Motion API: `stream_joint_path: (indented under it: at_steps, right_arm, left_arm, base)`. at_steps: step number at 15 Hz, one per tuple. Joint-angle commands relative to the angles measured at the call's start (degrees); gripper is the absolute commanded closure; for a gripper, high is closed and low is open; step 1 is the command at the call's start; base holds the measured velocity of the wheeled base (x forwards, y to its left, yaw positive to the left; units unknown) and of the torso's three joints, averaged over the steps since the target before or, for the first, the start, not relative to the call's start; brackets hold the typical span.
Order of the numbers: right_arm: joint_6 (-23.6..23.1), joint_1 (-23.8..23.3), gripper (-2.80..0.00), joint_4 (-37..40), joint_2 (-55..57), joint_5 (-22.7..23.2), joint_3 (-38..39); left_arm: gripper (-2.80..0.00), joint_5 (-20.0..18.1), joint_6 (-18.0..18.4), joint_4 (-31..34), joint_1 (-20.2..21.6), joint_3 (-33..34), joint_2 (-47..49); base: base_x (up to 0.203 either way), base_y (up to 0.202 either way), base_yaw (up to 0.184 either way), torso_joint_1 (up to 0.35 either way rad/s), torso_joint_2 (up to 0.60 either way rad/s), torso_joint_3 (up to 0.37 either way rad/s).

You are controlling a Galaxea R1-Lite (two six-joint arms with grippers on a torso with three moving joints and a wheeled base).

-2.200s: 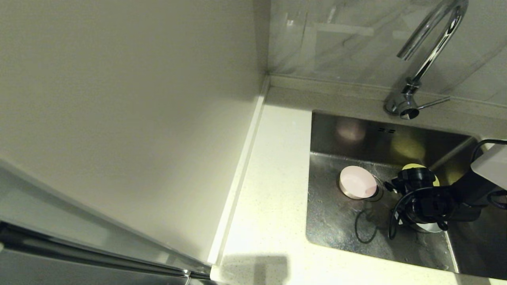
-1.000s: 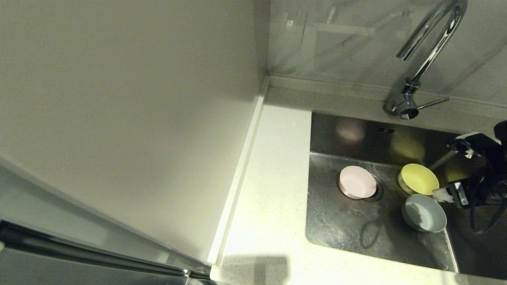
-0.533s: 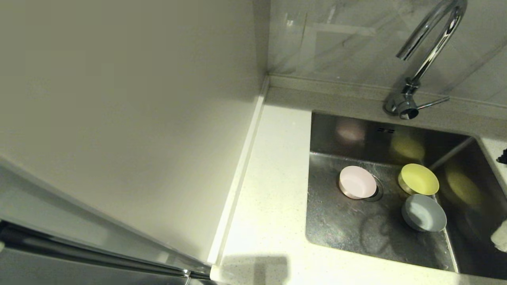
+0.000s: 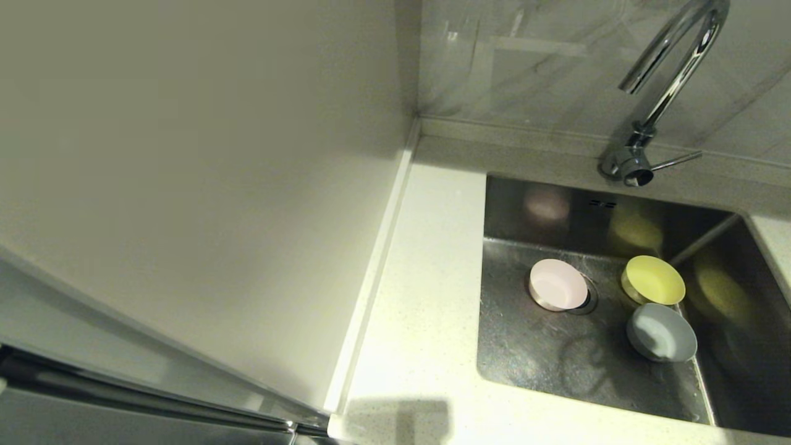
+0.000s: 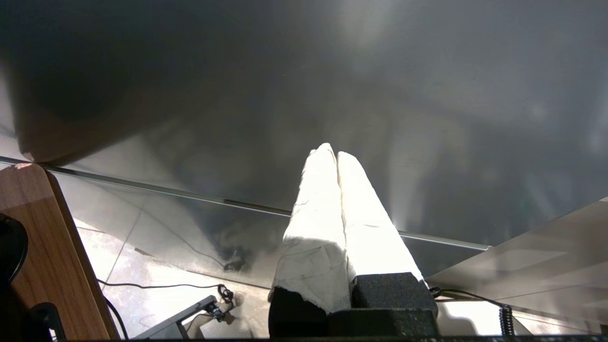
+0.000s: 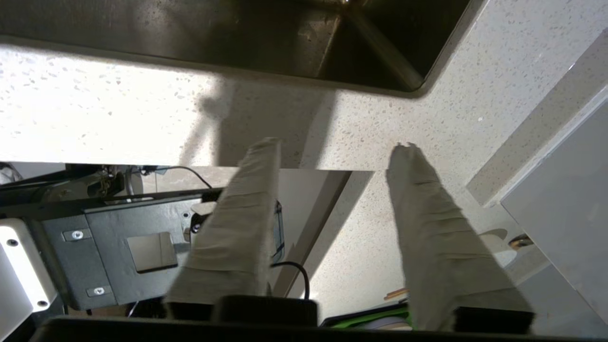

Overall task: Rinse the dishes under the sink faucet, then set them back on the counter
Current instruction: Turn on the faucet

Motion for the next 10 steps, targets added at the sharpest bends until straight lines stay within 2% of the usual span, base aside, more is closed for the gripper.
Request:
stream_joint_path:
  at_steps: [1,3,8,10]
  right_arm:
    - [-0.72,0.18,0.00,2.15,-0.16,-0.06,-0.39]
    - [-5.85,0.31,0.00,1.11,0.23,-0.08,-0.83]
    - [-9.29,4.66,0.00,-1.23,1.80,0.26,-1.59]
    - [-9.11,6.97,0.00,-6.38,3.46,0.16,-1.90]
  left_arm:
    - [0.00,0.00,-0.03,-0.02,0.01,0.18,0.00]
    - [0.00,0.00,-0.03,-0.02,0.01,0.18,0.00]
    - [0.00,0.00,-0.03,-0.02,0.01,0.18,0.00]
    - [0.00,0.00,-0.03,-0.02,0.01,0.18,0.00]
  base:
    - [0.000,0.000,0.000,0.000,0.00,0.000]
    - [0.000,0.000,0.000,0.000,0.00,0.000]
    - [0.000,0.000,0.000,0.000,0.00,0.000]
    - [0.000,0.000,0.000,0.000,0.00,0.000]
